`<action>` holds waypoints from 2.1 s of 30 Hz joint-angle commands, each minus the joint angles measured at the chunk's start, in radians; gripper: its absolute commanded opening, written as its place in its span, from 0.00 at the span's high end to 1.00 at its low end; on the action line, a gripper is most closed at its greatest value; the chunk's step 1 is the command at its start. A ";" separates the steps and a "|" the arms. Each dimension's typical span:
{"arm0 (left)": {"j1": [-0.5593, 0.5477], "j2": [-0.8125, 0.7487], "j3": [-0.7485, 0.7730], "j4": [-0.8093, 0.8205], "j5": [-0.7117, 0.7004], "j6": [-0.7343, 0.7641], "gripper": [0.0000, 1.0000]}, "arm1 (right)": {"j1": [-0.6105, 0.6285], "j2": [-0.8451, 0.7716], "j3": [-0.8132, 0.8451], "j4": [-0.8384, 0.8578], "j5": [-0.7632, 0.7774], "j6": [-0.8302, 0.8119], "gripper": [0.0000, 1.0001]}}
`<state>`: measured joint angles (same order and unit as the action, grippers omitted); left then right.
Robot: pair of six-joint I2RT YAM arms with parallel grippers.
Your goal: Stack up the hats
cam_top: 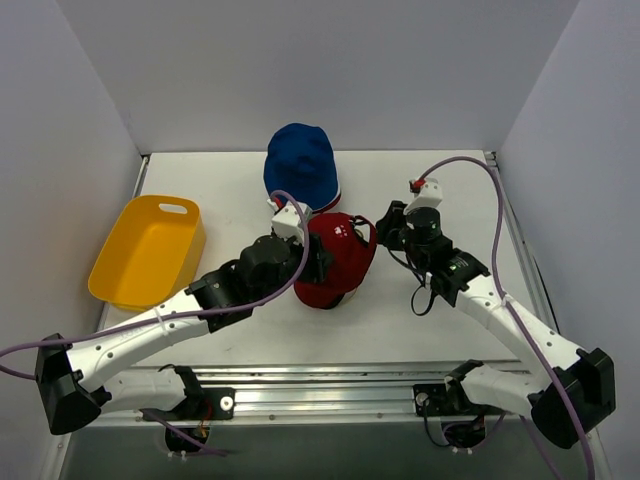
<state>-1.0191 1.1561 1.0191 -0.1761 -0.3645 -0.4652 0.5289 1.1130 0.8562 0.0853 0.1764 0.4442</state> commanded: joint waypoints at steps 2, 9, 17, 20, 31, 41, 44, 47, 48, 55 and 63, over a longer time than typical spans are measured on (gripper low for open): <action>0.010 0.019 0.009 0.069 0.022 0.008 0.40 | -0.006 -0.053 0.067 -0.010 -0.029 -0.009 0.68; 0.014 0.068 0.035 0.089 0.045 0.011 0.40 | 0.002 -0.073 0.078 0.014 -0.110 -0.012 0.63; 0.014 0.096 0.032 0.116 0.052 0.007 0.40 | 0.002 -0.021 -0.002 0.063 -0.147 -0.015 0.62; 0.014 0.094 0.032 0.119 0.061 0.005 0.40 | -0.004 -0.015 -0.017 0.059 -0.108 -0.010 0.62; 0.016 0.074 0.022 0.135 0.068 0.028 0.40 | -0.026 0.011 -0.028 0.051 -0.044 -0.004 0.64; 0.022 -0.025 0.113 -0.016 0.078 0.074 0.05 | -0.027 0.036 0.099 -0.001 -0.127 -0.022 0.63; 0.027 -0.055 0.167 -0.088 0.055 0.094 0.06 | -0.027 -0.001 0.147 -0.065 -0.133 -0.021 0.60; 0.027 -0.087 0.210 -0.146 0.032 0.109 0.06 | -0.029 -0.033 0.199 -0.145 -0.146 -0.030 0.54; 0.027 -0.096 0.217 -0.163 0.027 0.112 0.06 | -0.029 -0.048 0.219 -0.163 -0.147 -0.039 0.52; 0.027 -0.211 0.165 -0.195 0.052 0.129 0.06 | -0.027 -0.225 0.184 -0.234 -0.101 -0.036 0.00; 0.027 -0.470 -0.079 -0.123 0.058 0.057 0.06 | -0.027 -0.444 0.083 -0.341 -0.026 -0.032 0.00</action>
<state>-0.9993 0.7654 0.9886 -0.3412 -0.3134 -0.3813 0.5091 0.6979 0.9657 -0.1898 0.1024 0.4217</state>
